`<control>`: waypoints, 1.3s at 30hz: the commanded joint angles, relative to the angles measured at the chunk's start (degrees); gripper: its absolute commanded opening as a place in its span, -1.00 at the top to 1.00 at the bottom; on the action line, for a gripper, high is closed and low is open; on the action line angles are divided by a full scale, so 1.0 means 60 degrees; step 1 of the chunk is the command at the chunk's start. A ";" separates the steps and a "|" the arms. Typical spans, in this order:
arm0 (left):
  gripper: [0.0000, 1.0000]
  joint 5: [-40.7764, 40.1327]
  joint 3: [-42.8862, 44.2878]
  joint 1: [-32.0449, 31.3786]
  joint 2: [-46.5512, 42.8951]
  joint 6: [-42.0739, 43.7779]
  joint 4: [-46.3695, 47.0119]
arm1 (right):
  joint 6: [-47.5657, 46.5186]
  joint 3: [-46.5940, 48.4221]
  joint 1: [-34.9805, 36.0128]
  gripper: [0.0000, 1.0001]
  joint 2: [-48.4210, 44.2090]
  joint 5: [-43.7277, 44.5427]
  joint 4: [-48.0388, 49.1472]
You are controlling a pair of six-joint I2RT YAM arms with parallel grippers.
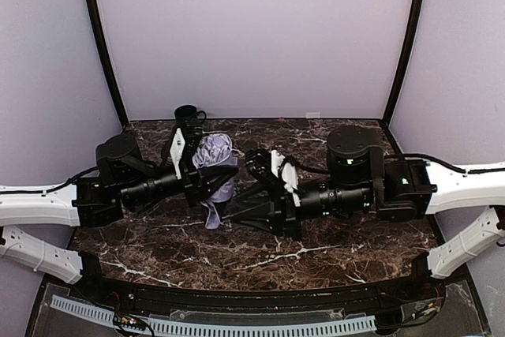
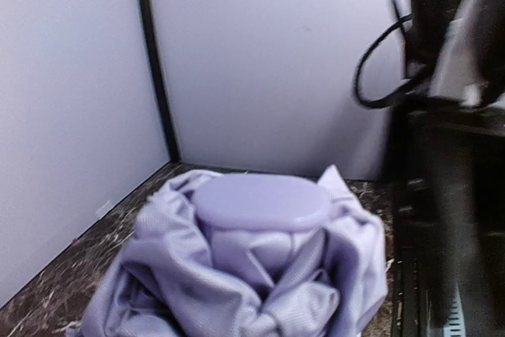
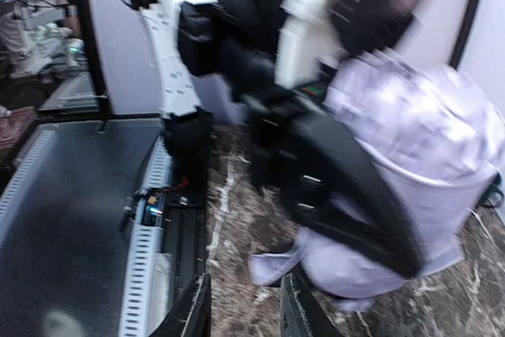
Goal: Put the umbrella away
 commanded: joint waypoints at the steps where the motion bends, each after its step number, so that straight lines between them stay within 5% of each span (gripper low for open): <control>1: 1.00 -0.1251 -0.0141 0.0656 -0.0376 -0.0472 -0.0084 | -0.0537 0.0059 0.0410 0.34 -0.0753 -0.1424 0.0681; 8: 1.00 0.4528 -0.1309 0.1317 -0.1382 -0.1399 0.2597 | 0.0321 -0.1547 -0.1170 0.06 -0.2487 -0.2475 0.1025; 11: 1.00 0.7381 -0.0898 0.1317 -0.1075 -0.1970 0.3102 | 0.0623 -0.1385 -0.1841 0.02 -0.2310 -0.3363 0.1399; 14: 1.00 0.8871 -0.0659 0.1317 -0.0648 -0.3263 0.4673 | 0.0363 -0.0330 -0.1923 -0.05 -0.1348 -0.4150 0.0680; 21: 1.00 0.9613 0.0061 0.1225 0.0070 -0.3404 0.5515 | -0.0296 0.2131 -0.0972 -0.44 0.1115 -0.5259 -0.0998; 25: 1.00 0.9798 0.0306 0.1161 0.0375 -0.3440 0.5752 | -0.0113 0.2216 -0.0737 -0.54 0.1853 -0.5496 -0.0612; 30: 1.00 0.9661 0.0219 0.1112 0.0534 -0.3250 0.5697 | 0.0427 0.2118 -0.0514 -0.52 0.2239 -0.5396 0.0442; 35: 1.00 0.9240 -0.0142 0.1108 0.0449 -0.3221 0.6311 | 0.0662 0.1697 -0.0435 -0.23 0.2374 -0.4541 0.1292; 39: 1.00 0.8939 -0.0196 0.1098 0.0290 -0.2806 0.6090 | 0.0775 0.1234 -0.0433 -0.34 0.2242 -0.3779 0.1830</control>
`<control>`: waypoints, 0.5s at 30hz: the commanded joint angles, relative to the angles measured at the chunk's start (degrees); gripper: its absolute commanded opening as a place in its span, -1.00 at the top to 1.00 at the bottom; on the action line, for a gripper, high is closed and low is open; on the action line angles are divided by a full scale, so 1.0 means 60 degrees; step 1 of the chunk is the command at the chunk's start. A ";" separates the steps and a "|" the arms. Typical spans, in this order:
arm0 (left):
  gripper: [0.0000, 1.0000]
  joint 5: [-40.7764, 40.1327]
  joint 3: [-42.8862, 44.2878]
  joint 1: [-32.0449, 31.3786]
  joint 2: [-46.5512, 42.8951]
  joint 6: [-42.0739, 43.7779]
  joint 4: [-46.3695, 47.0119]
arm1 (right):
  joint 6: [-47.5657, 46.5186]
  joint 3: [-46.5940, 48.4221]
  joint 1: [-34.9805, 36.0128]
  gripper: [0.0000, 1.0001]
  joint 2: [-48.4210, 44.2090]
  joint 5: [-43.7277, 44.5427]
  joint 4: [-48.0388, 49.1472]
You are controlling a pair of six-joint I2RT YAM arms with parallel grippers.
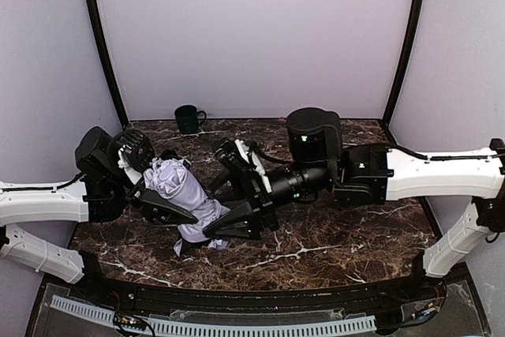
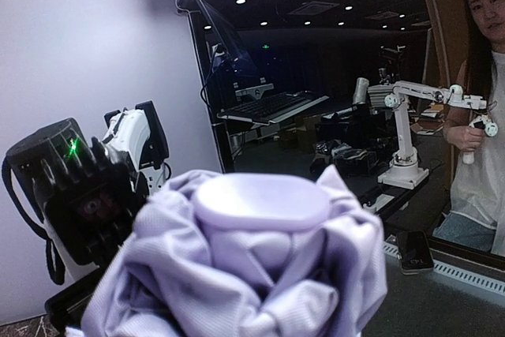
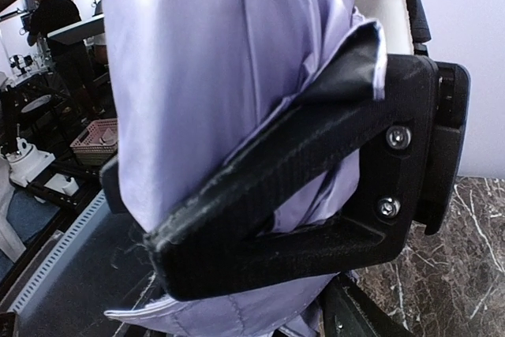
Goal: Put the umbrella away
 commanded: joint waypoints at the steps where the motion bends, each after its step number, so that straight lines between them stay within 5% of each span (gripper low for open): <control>1: 1.00 -0.0847 0.0045 -0.0065 -0.0333 0.0635 0.0680 | 0.0285 -0.0567 0.0201 -0.37 0.0124 0.1018 0.1239; 6: 1.00 -0.0915 0.0001 -0.0065 -0.0387 0.0830 0.0529 | 0.0387 -0.0540 0.0207 -0.39 0.0215 0.1472 0.1488; 10: 1.00 -0.1196 -0.0073 -0.0065 -0.0402 0.0865 0.0557 | 0.0376 -0.0480 0.0207 0.23 0.0233 0.1196 0.1612; 12: 0.99 -0.1748 -0.0258 -0.0065 -0.0561 0.0903 0.0541 | 0.0329 -0.0591 0.0190 0.32 0.0094 0.1372 0.1537; 13: 0.86 -0.2434 -0.0361 -0.0065 -0.0658 0.1010 0.0408 | 0.0378 -0.0706 0.0157 0.35 0.0005 0.1484 0.1548; 15: 0.18 -0.4207 -0.0535 -0.0065 -0.0898 0.1305 -0.0302 | 0.0618 -0.0997 0.0079 0.44 -0.0248 0.1884 0.1787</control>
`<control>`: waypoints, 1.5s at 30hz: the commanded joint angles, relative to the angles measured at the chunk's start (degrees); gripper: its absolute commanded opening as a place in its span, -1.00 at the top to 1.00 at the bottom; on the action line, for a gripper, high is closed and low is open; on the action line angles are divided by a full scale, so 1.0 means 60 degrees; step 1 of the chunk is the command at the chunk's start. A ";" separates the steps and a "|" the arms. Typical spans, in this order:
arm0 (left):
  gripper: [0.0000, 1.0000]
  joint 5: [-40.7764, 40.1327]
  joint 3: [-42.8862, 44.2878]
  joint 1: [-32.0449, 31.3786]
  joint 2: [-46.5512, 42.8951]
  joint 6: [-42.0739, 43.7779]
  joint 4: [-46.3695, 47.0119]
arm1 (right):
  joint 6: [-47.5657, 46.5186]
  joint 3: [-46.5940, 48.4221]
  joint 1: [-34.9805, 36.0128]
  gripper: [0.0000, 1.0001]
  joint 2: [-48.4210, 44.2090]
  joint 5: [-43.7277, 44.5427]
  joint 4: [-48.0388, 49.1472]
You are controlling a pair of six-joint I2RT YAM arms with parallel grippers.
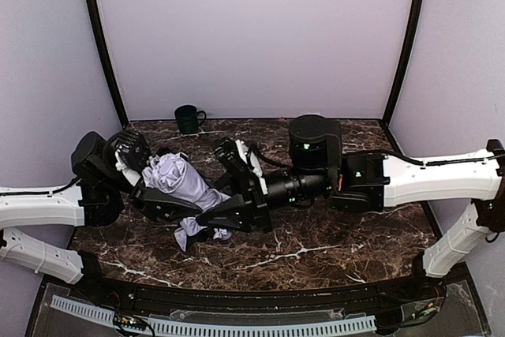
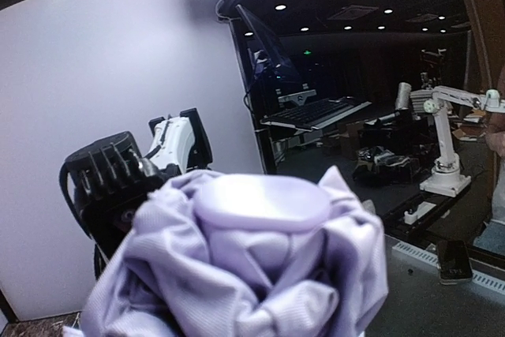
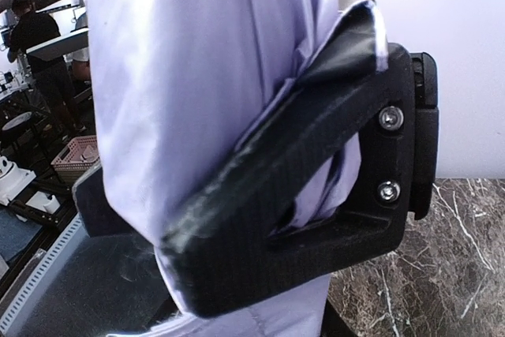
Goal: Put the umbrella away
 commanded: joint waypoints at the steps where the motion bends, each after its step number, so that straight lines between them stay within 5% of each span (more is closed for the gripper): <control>1: -0.25 -0.4013 -0.0262 -0.0050 -0.0651 0.0716 -0.0824 | 0.0458 -0.0904 -0.0082 0.47 -0.0460 0.1210 0.0754; 3: -0.88 -0.5927 -0.0259 -0.0050 -0.0852 0.1000 -0.2180 | 0.0822 -0.1399 -0.0185 0.48 -0.0775 0.2015 0.1078; 4: -0.97 -0.6778 -0.0256 -0.0050 -0.0978 0.1140 -0.2886 | 0.1005 -0.1579 -0.0242 0.49 -0.0918 0.2589 0.1121; 8: -0.98 -1.0912 -0.0606 0.0009 -0.1501 0.1215 -0.5008 | 0.2444 -0.1936 -0.0547 0.53 -0.1259 0.6319 -0.0150; 13: -0.98 -1.3335 -0.0590 0.0254 -0.1556 0.0656 -0.7565 | 0.4885 -0.1821 -0.0828 0.54 -0.0564 0.9997 -0.2356; 19: -0.96 -1.2092 -0.1089 0.0272 -0.0588 -0.0394 -0.7747 | 0.6956 -0.1245 -0.0830 0.46 0.1328 1.0531 -0.3480; 21: -0.82 -1.1481 -0.1123 0.0287 0.0143 -0.0811 -0.7656 | 0.7538 -0.1402 -0.0839 0.39 0.1849 1.0074 -0.3133; 24: -0.63 -1.0594 -0.0866 0.0309 0.1499 -0.1223 -0.7473 | 0.8355 -0.1628 -0.0852 0.12 0.2438 0.9528 -0.2754; 32: -0.58 -0.9366 0.0357 0.0407 0.4376 -0.0866 -0.7189 | 0.8262 -0.1092 -0.0853 -0.99 0.2619 0.8215 -0.2517; 42: -0.48 -0.9207 0.0438 0.0477 0.4673 -0.0602 -0.7212 | 0.7099 -0.2051 -0.1702 -0.99 -0.0439 0.7451 -0.3316; 45: -0.39 -0.9337 0.0485 0.0477 0.4832 -0.0504 -0.7274 | 0.7468 -0.3254 -0.2056 -0.77 -0.0795 0.7174 -0.2692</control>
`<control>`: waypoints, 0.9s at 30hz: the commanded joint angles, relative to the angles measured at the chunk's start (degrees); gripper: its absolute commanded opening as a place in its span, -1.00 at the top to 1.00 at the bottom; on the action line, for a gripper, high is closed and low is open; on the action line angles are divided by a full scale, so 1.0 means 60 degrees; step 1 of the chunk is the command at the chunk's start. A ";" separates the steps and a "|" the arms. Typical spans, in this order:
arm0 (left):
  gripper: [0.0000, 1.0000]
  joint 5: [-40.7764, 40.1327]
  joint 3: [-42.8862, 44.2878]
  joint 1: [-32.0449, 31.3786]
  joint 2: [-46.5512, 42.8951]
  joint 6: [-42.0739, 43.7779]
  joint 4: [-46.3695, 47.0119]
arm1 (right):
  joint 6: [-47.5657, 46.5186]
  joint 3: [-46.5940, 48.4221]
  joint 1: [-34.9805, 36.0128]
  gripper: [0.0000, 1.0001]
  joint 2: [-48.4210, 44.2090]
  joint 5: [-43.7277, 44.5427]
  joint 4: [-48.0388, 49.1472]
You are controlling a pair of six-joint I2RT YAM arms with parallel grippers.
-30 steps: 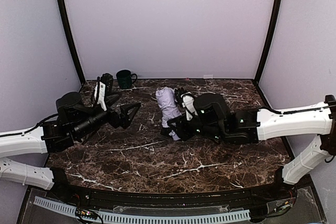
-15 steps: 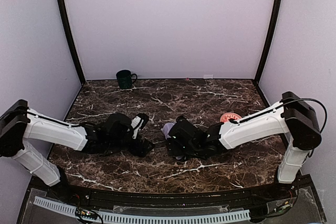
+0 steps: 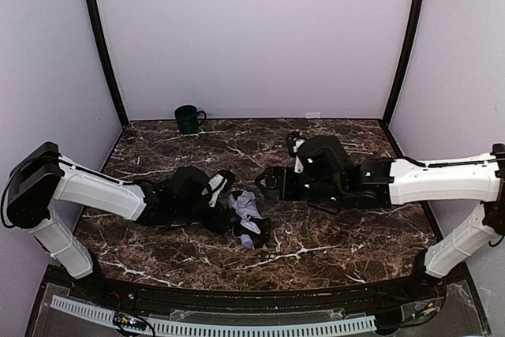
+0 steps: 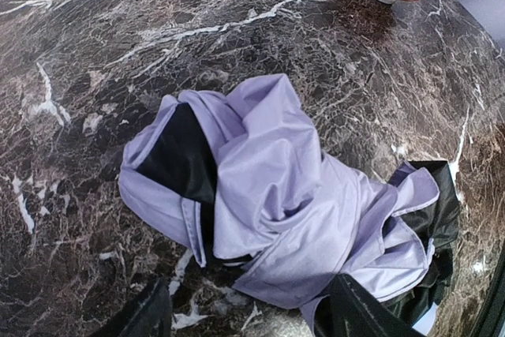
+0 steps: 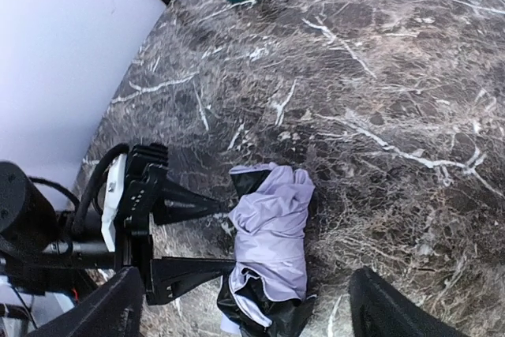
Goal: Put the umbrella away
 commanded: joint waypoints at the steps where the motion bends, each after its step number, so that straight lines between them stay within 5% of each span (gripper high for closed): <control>1: -0.34 -0.0018 0.0167 0.0071 0.0153 0.0247 -0.0033 | 0.0174 -0.1607 -0.0468 -0.63 -0.0183 -0.0642 0.0543; 3: -0.30 0.0120 0.0208 0.0073 0.0179 0.0347 -0.0091 | 0.0167 -0.1949 -0.0513 -0.38 0.0090 -0.1516 0.1334; 8: -0.31 0.1172 0.0263 0.0071 0.0014 0.0670 0.0436 | -0.0524 -0.1231 -0.0213 -0.35 0.1437 -0.3563 0.2554; 18: -0.46 0.0119 0.0282 0.0243 -0.1781 0.1401 -0.0293 | -0.0940 0.0642 -0.0016 -0.39 0.2243 -0.1187 -0.0421; 27: -0.30 -0.0103 0.0198 0.1508 -0.1545 -0.0460 -0.2023 | -0.1373 0.1949 0.0641 -0.50 0.2917 -0.0713 -0.1082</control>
